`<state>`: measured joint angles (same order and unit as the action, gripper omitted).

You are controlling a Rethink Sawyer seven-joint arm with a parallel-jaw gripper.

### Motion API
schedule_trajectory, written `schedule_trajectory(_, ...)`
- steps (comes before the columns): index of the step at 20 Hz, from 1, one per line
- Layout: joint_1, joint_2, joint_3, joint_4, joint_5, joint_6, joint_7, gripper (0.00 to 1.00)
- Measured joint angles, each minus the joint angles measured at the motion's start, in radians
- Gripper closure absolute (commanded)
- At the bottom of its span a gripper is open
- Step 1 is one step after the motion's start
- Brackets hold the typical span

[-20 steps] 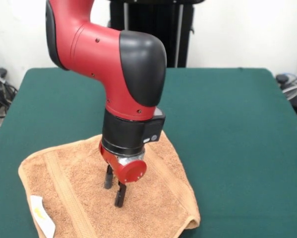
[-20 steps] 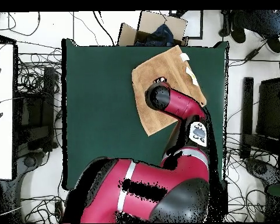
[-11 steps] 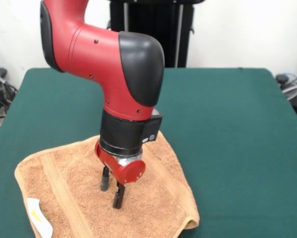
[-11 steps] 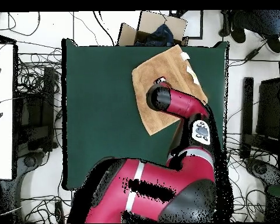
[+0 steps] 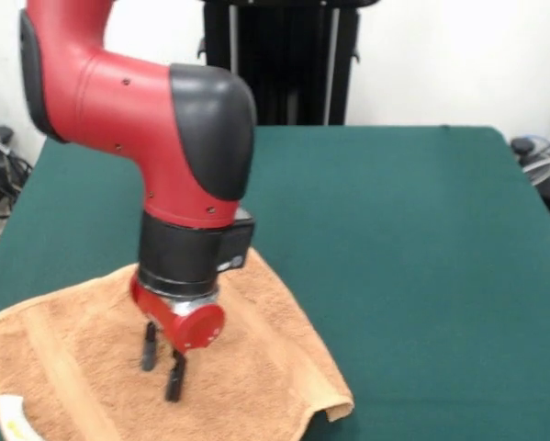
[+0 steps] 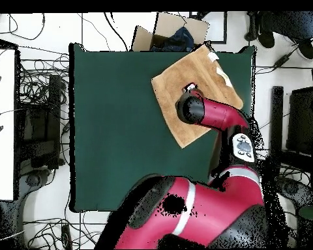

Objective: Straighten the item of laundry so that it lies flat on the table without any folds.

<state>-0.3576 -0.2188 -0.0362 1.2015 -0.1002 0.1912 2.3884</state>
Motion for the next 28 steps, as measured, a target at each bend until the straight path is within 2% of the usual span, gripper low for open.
schedule_trajectory(5,-0.097,0.019,0.059,-0.059,-0.110,-0.055,0.000,0.00)
schedule_trajectory(10,-0.151,0.033,0.090,-0.097,-0.169,-0.078,0.000,0.00)
schedule_trajectory(23,-0.138,0.029,0.075,-0.094,-0.170,-0.068,0.000,0.00)
schedule_trajectory(25,-0.134,0.017,0.074,-0.079,-0.155,-0.045,0.000,0.00)
schedule_trajectory(28,-0.120,-0.022,0.069,-0.030,-0.113,0.069,0.000,0.00)
